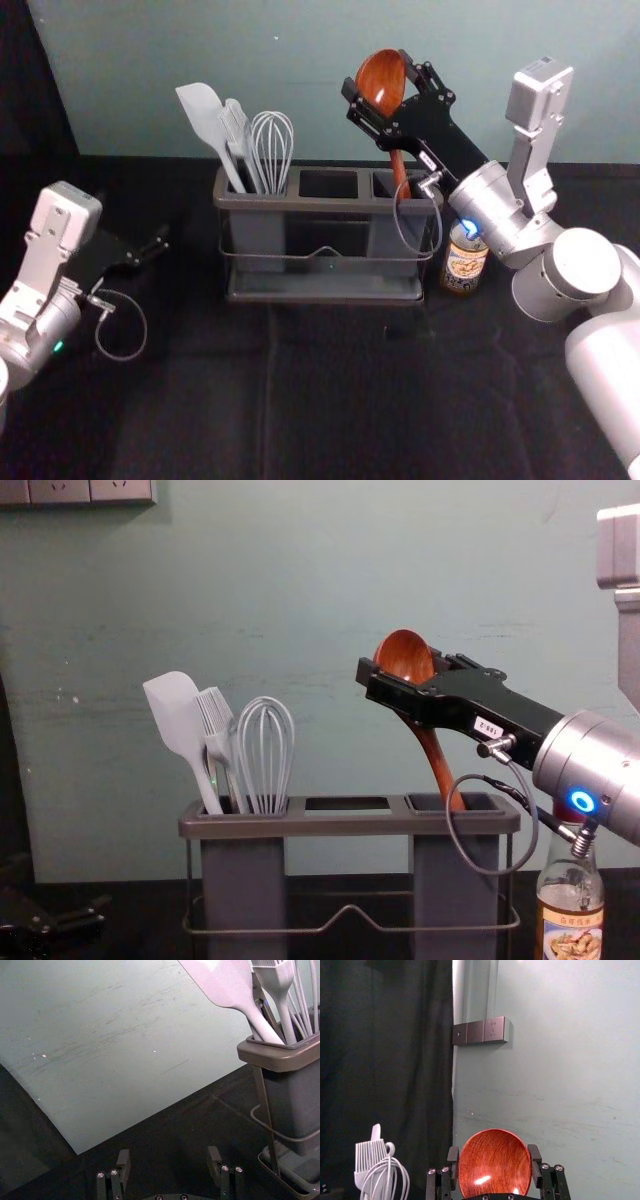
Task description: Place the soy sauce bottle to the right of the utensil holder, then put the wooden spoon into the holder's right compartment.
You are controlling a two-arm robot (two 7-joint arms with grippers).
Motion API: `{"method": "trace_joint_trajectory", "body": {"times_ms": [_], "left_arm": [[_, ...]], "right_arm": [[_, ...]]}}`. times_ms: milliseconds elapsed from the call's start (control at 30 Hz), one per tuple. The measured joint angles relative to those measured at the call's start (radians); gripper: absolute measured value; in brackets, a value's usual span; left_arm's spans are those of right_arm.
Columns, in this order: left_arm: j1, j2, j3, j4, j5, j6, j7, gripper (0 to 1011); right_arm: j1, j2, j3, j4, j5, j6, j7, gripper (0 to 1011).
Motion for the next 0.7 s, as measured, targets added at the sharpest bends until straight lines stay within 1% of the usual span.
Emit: {"method": "trace_joint_trajectory", "body": {"times_ms": [33, 67, 133, 233, 700], "left_arm": [[0.000, 0.000, 0.000, 0.000, 0.000, 0.000, 0.000, 1005], [0.000, 0.000, 0.000, 0.000, 0.000, 0.000, 0.000, 1005], [0.000, 0.000, 0.000, 0.000, 0.000, 0.000, 0.000, 1005], [0.000, 0.000, 0.000, 0.000, 0.000, 0.000, 0.000, 1005], [0.000, 0.000, 0.000, 0.000, 0.000, 0.000, 0.000, 1005]], "right_arm": [[0.000, 0.000, 0.000, 0.000, 0.000, 0.000, 0.000, 850], [0.001, 0.000, 0.000, 0.000, 0.000, 0.000, 0.000, 889], [0.001, 0.000, 0.000, 0.000, 0.000, 0.000, -0.001, 920], [0.001, -0.001, 0.000, 0.001, -0.001, 0.000, -0.002, 1002], [0.003, -0.001, 0.000, 0.002, -0.002, 0.000, -0.005, 1002]]}}
